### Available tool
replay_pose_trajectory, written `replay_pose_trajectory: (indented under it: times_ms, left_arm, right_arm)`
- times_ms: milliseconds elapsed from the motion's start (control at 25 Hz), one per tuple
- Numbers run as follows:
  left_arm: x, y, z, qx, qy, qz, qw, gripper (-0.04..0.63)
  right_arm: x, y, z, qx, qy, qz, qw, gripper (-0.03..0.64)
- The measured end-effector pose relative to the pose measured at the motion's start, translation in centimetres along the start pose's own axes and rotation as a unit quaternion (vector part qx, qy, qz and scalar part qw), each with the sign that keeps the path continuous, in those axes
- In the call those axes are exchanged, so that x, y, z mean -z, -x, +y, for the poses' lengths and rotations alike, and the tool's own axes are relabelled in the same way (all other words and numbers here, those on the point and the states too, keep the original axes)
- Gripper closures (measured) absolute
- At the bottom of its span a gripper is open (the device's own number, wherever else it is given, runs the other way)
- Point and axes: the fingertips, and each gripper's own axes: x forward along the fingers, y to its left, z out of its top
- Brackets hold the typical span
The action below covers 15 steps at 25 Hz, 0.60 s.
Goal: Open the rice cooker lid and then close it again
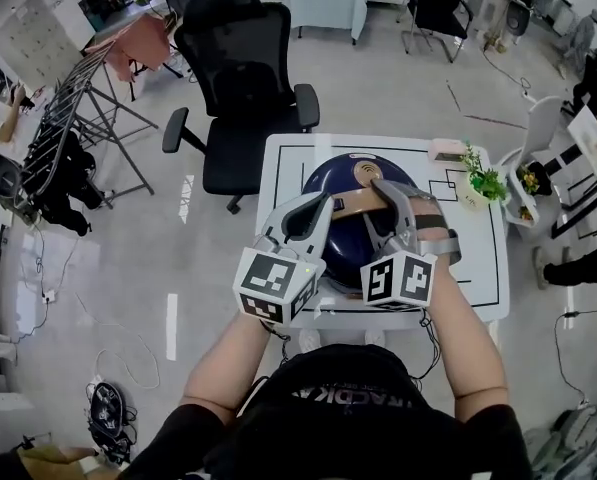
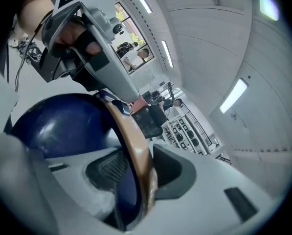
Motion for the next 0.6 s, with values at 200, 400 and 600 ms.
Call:
replay_pose_trajectory:
  times_ms: [200,400,600]
  left_arm:
    - [1.7,-0.3,0.6,0.01,0.008,0.017,0.9998,0.592]
    - [3.7,-0.3,1.4,0.014,0.015,0.036,0.9991,0.592]
    - [4.5,0.1,1.8,0.015,0.02,0.04,0.9989,0.592]
  right_arm:
    - [-0.1,-0.6,1.2,-0.004,0.019,0.015,1.0,0.465]
    - [-0.2,-1.2,2.6,-0.01,0.036,0.03,0.999,0.458]
    - [-0.3,-1.4,3.3,-0.011,0.041,0.037,0.998,0.454]
